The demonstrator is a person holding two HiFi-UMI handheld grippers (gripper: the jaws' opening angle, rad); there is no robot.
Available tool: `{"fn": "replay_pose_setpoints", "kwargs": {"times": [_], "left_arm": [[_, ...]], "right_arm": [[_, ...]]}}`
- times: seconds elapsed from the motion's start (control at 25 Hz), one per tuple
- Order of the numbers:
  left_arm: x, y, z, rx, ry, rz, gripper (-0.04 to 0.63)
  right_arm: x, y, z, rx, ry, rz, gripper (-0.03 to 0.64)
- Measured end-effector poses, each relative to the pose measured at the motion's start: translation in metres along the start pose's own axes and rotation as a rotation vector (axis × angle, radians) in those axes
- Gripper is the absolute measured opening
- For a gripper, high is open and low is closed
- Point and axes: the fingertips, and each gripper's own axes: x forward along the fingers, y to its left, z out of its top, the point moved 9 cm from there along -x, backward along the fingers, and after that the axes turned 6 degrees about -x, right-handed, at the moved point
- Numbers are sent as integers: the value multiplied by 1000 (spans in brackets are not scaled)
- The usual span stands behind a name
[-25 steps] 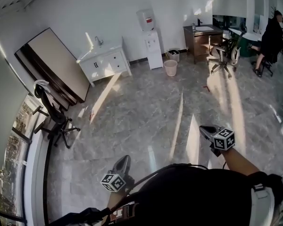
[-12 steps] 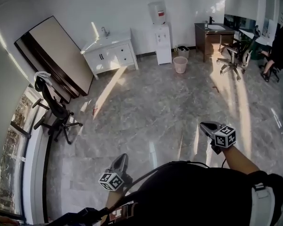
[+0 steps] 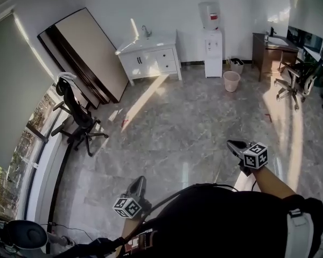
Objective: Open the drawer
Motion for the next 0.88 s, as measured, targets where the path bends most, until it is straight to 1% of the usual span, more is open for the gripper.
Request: {"fn": "replay_pose_setpoints", "kwargs": {"times": [0.24, 0.36, 0.48, 0.68, 0.88], "left_arm": [[79, -36, 2, -6, -55, 43, -9], [115, -49, 5, 1, -47, 41, -9], [146, -53, 6, 18, -32, 41, -9], [175, -43, 9, 4, -6, 36, -9], [206, 0, 26, -11, -7, 8, -9]], "right_arm": [[14, -92, 20, -21, 5, 66, 2], [21, -126, 25, -15, 2, 79, 2], [33, -153, 26, -10, 0, 86, 2], [51, -174, 20, 18, 24, 83, 2], [88, -182, 28, 22, 29, 45, 2]]}}
